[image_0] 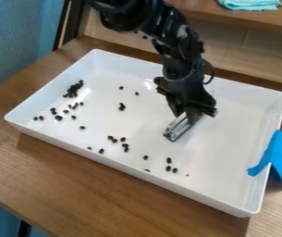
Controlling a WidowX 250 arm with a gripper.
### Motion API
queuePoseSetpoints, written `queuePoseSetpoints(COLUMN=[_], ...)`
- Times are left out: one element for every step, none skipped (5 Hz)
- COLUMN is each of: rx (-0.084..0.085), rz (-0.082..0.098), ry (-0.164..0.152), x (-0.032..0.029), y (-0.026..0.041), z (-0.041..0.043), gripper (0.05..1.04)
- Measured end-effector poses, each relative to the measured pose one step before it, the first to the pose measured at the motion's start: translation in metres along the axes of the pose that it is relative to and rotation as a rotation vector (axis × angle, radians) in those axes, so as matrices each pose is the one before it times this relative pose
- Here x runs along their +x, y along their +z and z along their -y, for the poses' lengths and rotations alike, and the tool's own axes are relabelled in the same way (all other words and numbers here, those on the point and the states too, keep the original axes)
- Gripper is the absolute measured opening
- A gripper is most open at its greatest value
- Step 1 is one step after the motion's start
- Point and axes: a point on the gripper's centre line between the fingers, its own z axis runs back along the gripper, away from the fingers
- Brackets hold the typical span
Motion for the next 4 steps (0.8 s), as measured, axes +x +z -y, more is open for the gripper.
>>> queuePoseSetpoints(rx=[0.0343,0.0277,0.0273,0.0222], rz=[-0.0013,0.0015,-0.0037,-0.0046], ry=[0.0370,0.0288,0.0271,0.0021], x=[-0.00168,-0.00016,-0.00266,-0.00255], y=[0.00033,0.00073,-0.00008,-0.00315], z=[-0.02679,-0.02189,-0.02167,-0.01282], gripper=[0.320,0.320,0.320,0.320])
